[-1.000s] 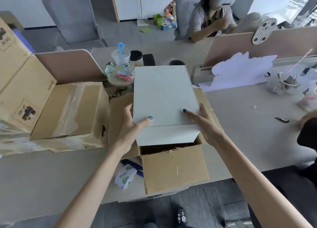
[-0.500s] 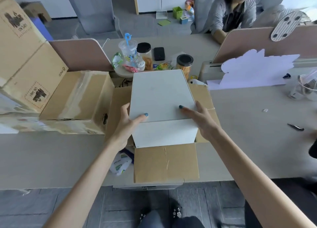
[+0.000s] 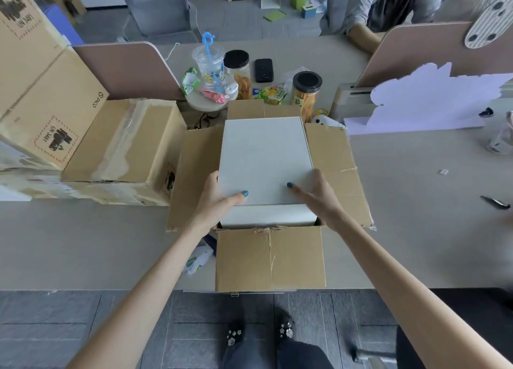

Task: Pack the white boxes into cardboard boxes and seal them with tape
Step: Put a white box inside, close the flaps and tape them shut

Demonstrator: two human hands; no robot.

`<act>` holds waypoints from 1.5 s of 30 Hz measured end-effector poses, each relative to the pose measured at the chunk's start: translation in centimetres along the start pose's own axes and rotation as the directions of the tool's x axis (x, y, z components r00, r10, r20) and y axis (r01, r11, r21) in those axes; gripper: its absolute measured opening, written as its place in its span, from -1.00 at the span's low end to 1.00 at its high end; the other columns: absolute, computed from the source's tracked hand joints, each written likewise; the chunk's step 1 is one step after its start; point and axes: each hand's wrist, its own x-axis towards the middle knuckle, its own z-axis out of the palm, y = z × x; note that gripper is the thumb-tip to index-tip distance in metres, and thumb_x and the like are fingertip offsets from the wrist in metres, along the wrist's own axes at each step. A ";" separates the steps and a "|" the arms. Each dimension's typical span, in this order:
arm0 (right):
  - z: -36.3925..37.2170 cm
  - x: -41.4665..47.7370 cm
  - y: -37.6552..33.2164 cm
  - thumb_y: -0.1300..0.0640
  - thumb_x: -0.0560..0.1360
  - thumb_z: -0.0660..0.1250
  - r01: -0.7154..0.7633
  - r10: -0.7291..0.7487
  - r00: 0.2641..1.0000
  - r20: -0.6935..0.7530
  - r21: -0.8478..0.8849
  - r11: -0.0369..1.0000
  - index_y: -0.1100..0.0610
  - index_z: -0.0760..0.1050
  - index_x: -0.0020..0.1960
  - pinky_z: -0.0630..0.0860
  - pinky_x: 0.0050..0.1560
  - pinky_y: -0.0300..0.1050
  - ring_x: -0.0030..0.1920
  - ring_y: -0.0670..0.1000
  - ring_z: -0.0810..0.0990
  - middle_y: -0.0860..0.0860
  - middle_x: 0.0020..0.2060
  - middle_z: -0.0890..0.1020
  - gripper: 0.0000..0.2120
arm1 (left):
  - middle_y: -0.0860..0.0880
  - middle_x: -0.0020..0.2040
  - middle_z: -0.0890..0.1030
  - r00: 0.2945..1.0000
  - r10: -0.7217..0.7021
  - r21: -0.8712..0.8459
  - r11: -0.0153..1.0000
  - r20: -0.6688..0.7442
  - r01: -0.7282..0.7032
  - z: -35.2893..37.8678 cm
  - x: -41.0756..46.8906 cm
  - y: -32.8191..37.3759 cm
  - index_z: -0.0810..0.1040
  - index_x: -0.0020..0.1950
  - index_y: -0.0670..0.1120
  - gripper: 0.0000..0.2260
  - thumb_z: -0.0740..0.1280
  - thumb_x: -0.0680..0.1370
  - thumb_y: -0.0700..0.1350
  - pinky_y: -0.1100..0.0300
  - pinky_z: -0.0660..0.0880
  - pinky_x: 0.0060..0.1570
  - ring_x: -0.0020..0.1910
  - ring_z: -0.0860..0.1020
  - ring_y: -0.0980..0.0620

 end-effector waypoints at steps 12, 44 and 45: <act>2.8 -2.0 3.1 0.04 0.52 0.40 0.050 -0.009 0.996 0.085 -0.492 0.869 0.08 0.03 0.55 0.28 0.38 0.13 0.52 0.21 0.07 0.20 0.50 0.04 -0.24 | -0.13 0.47 0.17 0.999 0.036 0.637 0.770 -0.004 -0.025 4.1 -1.2 -3.5 0.25 0.49 -0.03 -0.50 0.34 0.58 -0.11 0.06 0.48 0.00 0.19 0.48 -0.18; -0.8 -4.2 6.6 0.29 0.51 0.32 0.345 -0.441 0.892 -0.103 -0.478 0.808 0.14 0.16 0.50 0.44 0.17 -0.02 0.36 0.14 0.38 0.11 0.43 0.37 -0.37 | -0.15 0.57 0.15 0.964 0.232 0.526 0.841 -0.131 -0.131 0.6 -2.9 -6.9 -0.03 0.62 -0.09 -0.22 0.39 0.56 -0.02 -0.15 0.18 0.46 0.52 0.17 -0.14; -0.6 -3.8 6.5 0.30 0.49 0.35 0.356 -0.465 0.882 -0.078 -0.535 0.766 0.09 0.08 0.56 0.39 0.28 0.02 0.43 0.12 0.29 0.06 0.52 0.24 -0.27 | -0.09 0.62 0.02 0.963 0.241 0.580 0.804 -0.118 -0.130 1.0 -2.6 -6.9 -0.09 0.63 -0.05 -0.20 0.37 0.58 -0.01 -0.15 0.10 0.50 0.57 0.08 -0.11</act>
